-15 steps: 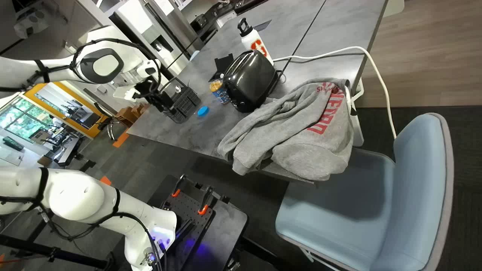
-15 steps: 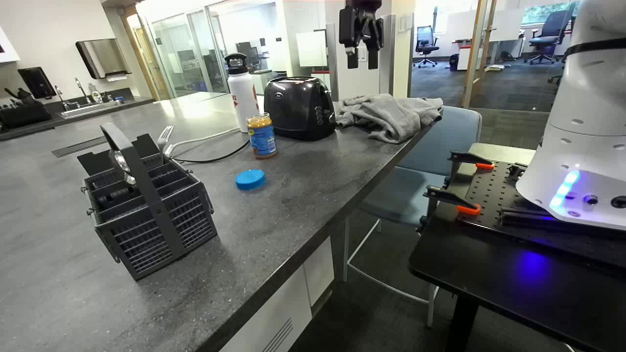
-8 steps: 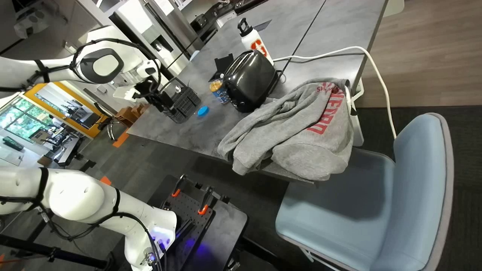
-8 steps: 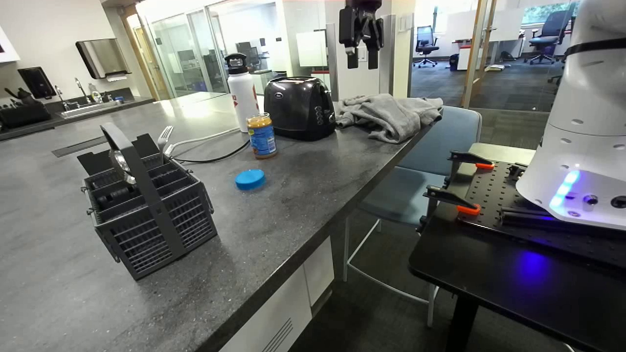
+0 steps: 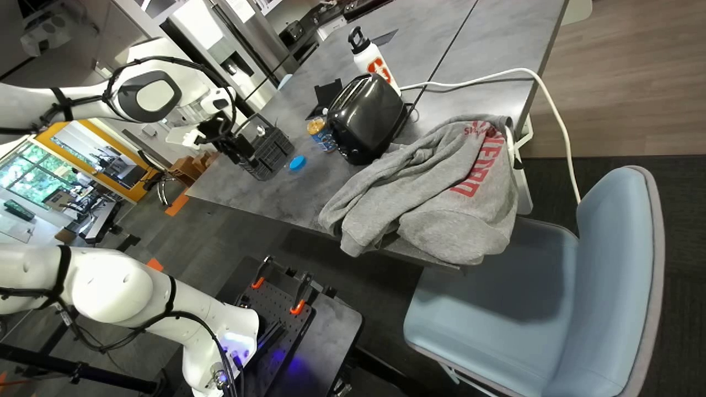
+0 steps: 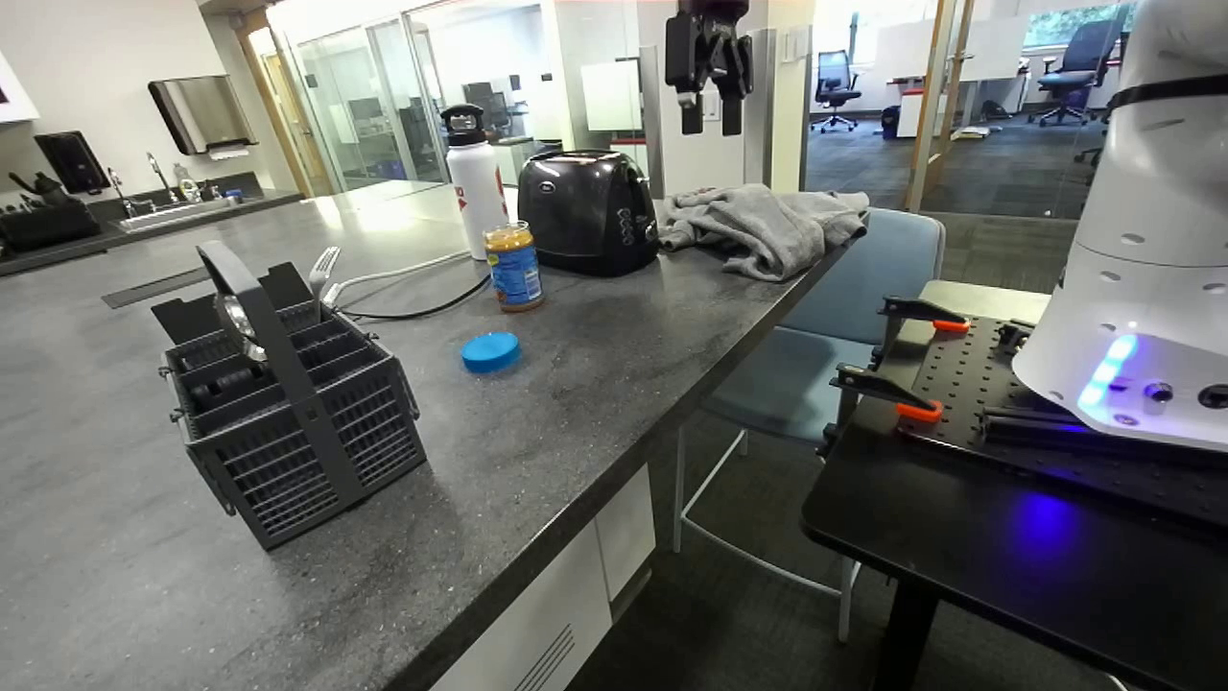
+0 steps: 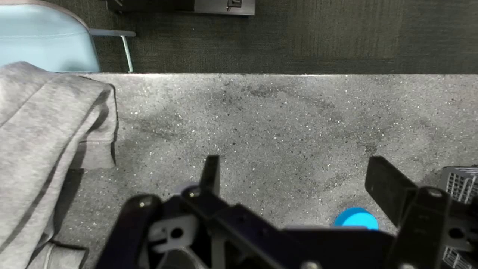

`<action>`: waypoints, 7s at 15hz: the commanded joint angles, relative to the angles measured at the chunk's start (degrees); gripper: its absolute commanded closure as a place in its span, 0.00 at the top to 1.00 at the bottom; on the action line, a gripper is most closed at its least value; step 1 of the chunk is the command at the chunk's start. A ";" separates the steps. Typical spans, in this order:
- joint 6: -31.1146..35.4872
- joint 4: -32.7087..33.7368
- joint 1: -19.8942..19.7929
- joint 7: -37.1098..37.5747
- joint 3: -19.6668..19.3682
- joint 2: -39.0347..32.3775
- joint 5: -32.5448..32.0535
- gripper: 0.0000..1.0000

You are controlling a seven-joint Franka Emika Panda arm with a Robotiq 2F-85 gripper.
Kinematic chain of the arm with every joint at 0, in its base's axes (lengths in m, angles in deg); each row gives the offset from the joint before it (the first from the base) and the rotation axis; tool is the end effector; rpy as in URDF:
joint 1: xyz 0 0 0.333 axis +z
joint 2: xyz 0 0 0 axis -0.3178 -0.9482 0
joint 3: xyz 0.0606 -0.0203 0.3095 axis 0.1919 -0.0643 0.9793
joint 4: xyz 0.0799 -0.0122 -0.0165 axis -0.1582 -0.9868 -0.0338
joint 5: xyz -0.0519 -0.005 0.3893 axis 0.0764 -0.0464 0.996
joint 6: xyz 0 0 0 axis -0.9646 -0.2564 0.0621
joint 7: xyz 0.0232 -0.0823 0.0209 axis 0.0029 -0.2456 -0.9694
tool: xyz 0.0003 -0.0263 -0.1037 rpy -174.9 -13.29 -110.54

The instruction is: Remove the fleece from the table and put on the blue chair

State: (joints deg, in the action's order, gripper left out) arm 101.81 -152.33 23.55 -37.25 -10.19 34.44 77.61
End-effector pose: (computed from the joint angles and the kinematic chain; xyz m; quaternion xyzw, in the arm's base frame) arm 0.4011 0.0412 0.4063 -0.9957 -0.0051 0.0325 0.0864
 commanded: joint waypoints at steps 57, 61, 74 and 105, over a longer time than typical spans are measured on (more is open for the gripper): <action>-29.15 83.21 -53.24 -50.16 -8.50 -69.46 11.55 1.00; -26.10 81.86 -52.83 -50.31 -7.67 -70.76 11.82 1.00; -18.04 86.49 -51.65 -49.13 -5.72 -77.84 11.96 1.00; -10.60 82.32 -49.57 -47.65 -7.09 -76.28 10.80 0.01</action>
State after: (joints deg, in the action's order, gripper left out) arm 89.63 -64.57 -26.45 -85.65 -15.87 -47.66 88.98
